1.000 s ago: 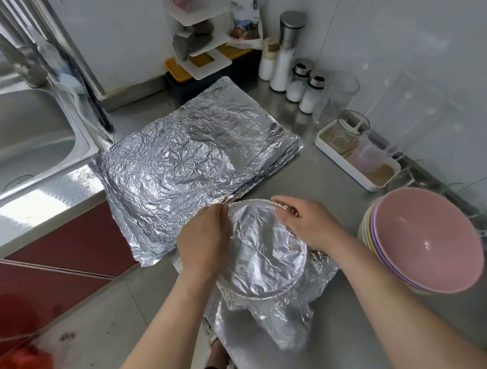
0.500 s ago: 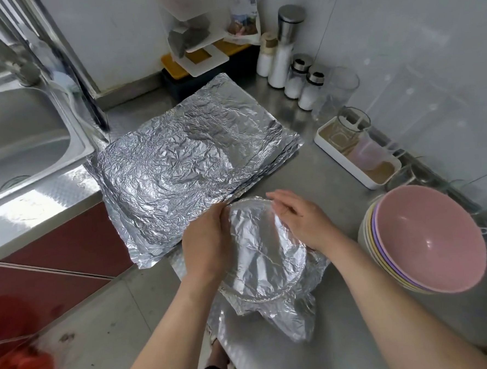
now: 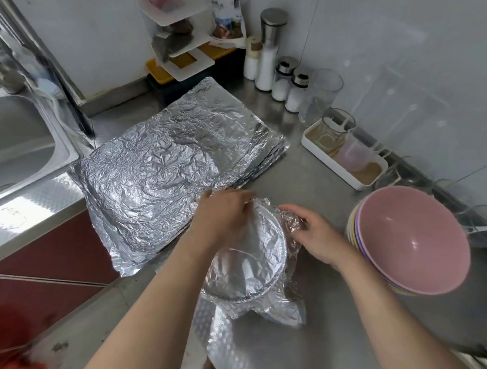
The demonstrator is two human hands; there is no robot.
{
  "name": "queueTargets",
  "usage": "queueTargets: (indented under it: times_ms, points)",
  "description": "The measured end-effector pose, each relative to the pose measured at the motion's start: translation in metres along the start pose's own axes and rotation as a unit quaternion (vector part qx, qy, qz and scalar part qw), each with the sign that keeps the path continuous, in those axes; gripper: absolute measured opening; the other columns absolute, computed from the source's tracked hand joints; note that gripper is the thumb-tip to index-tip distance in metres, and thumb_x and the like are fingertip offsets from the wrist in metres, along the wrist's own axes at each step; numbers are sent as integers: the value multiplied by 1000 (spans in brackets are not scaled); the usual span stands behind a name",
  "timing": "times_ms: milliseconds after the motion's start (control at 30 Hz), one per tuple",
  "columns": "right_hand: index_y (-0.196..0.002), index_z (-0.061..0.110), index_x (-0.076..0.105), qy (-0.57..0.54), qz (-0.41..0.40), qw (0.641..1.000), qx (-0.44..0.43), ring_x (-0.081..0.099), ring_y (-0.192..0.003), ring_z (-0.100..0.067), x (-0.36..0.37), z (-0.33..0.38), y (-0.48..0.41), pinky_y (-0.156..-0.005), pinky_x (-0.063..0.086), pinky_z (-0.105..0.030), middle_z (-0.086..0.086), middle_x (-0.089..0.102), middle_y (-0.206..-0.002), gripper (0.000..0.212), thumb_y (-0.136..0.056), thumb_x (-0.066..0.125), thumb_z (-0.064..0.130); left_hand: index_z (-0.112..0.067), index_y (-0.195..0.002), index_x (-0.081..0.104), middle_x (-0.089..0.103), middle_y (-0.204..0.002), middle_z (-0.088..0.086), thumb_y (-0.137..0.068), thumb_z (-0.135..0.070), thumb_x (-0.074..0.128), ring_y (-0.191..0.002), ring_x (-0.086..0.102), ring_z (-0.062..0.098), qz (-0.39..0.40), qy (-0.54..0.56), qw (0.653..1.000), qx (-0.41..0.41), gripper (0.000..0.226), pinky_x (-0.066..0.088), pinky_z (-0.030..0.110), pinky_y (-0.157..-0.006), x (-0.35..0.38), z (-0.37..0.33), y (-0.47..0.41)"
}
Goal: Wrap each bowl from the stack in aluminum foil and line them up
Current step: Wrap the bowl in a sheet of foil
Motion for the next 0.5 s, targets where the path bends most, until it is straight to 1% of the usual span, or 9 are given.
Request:
queueTargets:
  times_ms: [33, 100, 167, 233, 300, 367, 400, 433, 500]
  points:
    - [-133, 21, 56, 17, 0, 1000, -5, 41, -132, -7, 2, 0, -2, -112, 28, -19, 7, 49, -136, 64, -80, 50, -14, -31, -132, 56, 63, -129, -8, -103, -30, 39, -117, 58, 17, 22, -6, 1000, 6, 34, 29, 53, -111, 2, -4, -4]
    - [-132, 26, 56, 25, -9, 1000, -9, 47, -129, -10, 4, -2, -6, -111, 34, -26, 6, 53, -136, 65, -79, 52, -11, -30, -127, 60, 68, -118, -2, -103, -28, 40, -106, 63, 20, 34, -7, 999, 15, 32, 39, 50, -104, 4, -7, -10]
    - [-134, 27, 55, 37, -21, 999, -20, 49, -128, -12, 3, -1, -10, -109, 34, -21, 4, 53, -135, 65, -79, 55, -8, -30, -122, 65, 72, -109, 2, -103, -27, 42, -95, 66, 24, 27, -3, 999, 29, 30, 51, 42, -89, 4, -8, -12]
    - [-141, 31, 46, 100, -4, 994, -38, 36, -136, -15, 5, 4, -14, -107, 22, -14, 4, 43, -145, 71, -80, 57, -5, -30, -119, 68, 74, -105, 3, -102, -26, 45, -90, 67, 26, 19, 14, 999, 38, 29, 54, 41, -82, 4, -7, -13]
    - [-147, 42, 29, 169, 56, 983, -49, 14, -144, -11, 11, 9, -19, -111, 11, -19, 11, 21, -158, 85, -80, 55, -3, -30, -116, 70, 74, -104, 3, -101, -26, 47, -88, 68, 26, 12, 29, 998, 48, 27, 55, 41, -81, 3, -8, -11]
    - [-147, 46, 23, 173, 112, 977, -51, 3, -147, -11, 19, 11, -23, -115, 7, -22, 14, 13, -160, 87, -82, 58, 0, -32, -116, 70, 75, -100, 2, -100, -26, 49, -84, 68, 24, 6, 36, 998, 55, 27, 56, 40, -78, 2, -10, -9]
    - [-147, 44, 25, 155, 124, 979, -44, 6, -148, -12, 22, 10, -25, -115, 9, -21, 10, 16, -160, 84, -84, 62, 4, -33, -116, 70, 75, -98, 2, -100, -25, 49, -82, 68, 23, 4, 40, 998, 55, 28, 56, 39, -75, 1, -9, -9]
    - [-147, 40, 31, 126, 127, 983, -35, 15, -147, -12, 23, 9, -26, -116, 13, -21, 5, 24, -158, 79, -84, 66, 8, -33, -114, 71, 75, -96, 1, -100, -23, 49, -81, 68, 23, 1, 42, 998, 53, 28, 56, 39, -73, 0, -9, -8]
    - [-140, 31, 48, 59, 120, 990, -44, 43, -133, -7, 23, 9, -26, -115, 29, -27, 5, 50, -143, 63, -84, 68, 8, -30, -112, 72, 74, -95, 3, -99, -20, 48, -82, 68, 24, -5, 43, 998, 47, 29, 55, 39, -71, -1, -7, -5]
Point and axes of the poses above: each hand's wrist, its own y-axis away from the middle knuckle, its own x-axis out of the palm, z = x × y, the point moved 8 cm from there along -y, towards the middle knuckle
